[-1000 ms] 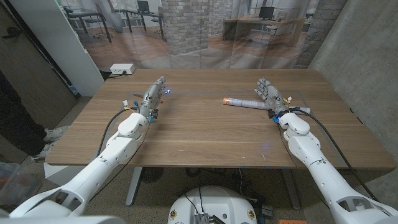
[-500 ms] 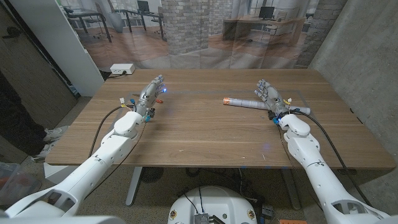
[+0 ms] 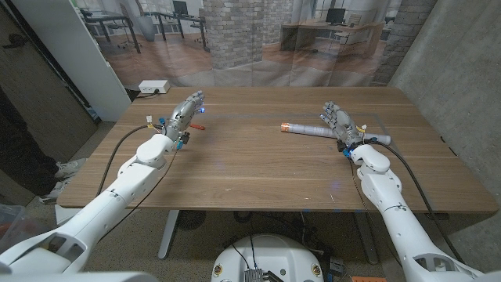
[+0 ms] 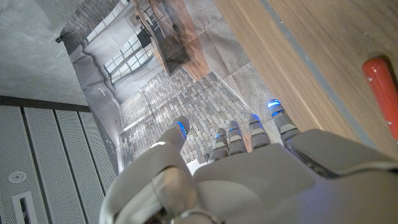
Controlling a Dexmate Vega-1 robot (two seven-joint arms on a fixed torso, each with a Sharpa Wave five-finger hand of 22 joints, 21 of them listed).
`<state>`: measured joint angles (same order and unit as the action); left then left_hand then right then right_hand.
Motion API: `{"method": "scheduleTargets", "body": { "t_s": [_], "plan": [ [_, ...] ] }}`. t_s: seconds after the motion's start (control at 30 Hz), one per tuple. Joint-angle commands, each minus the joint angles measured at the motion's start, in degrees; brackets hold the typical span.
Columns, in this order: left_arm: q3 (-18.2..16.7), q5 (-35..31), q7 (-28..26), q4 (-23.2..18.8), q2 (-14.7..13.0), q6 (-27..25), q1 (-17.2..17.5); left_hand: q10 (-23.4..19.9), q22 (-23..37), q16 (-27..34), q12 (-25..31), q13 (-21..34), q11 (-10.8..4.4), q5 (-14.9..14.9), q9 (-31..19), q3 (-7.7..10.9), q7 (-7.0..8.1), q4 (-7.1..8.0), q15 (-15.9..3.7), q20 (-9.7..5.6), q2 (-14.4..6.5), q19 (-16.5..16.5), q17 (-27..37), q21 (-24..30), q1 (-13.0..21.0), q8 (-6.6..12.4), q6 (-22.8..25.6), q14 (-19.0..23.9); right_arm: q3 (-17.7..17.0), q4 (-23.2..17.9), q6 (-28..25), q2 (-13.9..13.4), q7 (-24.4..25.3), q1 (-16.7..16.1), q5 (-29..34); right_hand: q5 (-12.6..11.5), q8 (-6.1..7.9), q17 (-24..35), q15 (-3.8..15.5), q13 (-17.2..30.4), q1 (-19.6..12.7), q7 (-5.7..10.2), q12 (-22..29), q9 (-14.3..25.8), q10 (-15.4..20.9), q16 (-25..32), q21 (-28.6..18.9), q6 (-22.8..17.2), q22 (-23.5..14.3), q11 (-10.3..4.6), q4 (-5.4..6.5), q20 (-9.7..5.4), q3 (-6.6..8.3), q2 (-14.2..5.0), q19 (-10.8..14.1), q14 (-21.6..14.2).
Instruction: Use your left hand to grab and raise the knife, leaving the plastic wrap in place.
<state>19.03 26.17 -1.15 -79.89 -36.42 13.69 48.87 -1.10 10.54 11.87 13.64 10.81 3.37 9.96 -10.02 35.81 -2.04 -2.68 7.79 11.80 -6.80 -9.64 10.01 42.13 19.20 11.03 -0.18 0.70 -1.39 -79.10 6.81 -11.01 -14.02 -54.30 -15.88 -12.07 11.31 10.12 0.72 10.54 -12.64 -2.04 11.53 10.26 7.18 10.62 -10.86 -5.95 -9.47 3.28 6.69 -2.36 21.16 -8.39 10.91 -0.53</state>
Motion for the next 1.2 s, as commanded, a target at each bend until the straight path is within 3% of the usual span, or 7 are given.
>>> {"method": "scheduleTargets", "body": {
  "t_s": [0.03, 1.2],
  "plan": [
    [0.61, -3.24, 1.52, 0.14, -2.85, -1.46, -2.63, -0.72, 0.24, 0.37, 0.54, 0.33, 0.11, -0.03, -0.08, 0.08, -0.04, -0.64, 0.15, 0.26, -0.16, 0.38, 0.24, -0.08, 0.78, 0.31, 0.54, 0.68, -0.50, 0.54, 0.07, 1.13, -0.13, 0.21, 1.31, 0.08, 0.44, 0.16, -0.01, 0.14, -0.64, -0.07, 0.32, 0.32, 0.59, 0.45, -0.47, -0.79, -0.24, -0.18, -0.21, -2.13, 0.37, -0.17, 0.55, -0.36],
    [3.29, -11.93, 6.46, -2.80, -9.50, -8.03, -8.82, -1.03, 0.31, 0.28, 0.32, 0.39, 0.06, -0.07, -0.12, -0.22, -0.11, -1.61, -0.20, 0.34, -0.87, 0.85, 0.37, -0.28, 1.51, 0.13, 1.08, 1.06, -0.54, 5.43, 1.71, 1.84, -0.56, 3.14, 2.11, 0.42, 0.26, 0.24, -0.27, 0.16, -0.96, -0.23, 0.13, 0.34, 1.15, 0.31, -0.38, -1.44, -0.25, 0.26, -0.63, -1.99, 0.83, -0.06, 0.79, -0.67]
  ]
}}
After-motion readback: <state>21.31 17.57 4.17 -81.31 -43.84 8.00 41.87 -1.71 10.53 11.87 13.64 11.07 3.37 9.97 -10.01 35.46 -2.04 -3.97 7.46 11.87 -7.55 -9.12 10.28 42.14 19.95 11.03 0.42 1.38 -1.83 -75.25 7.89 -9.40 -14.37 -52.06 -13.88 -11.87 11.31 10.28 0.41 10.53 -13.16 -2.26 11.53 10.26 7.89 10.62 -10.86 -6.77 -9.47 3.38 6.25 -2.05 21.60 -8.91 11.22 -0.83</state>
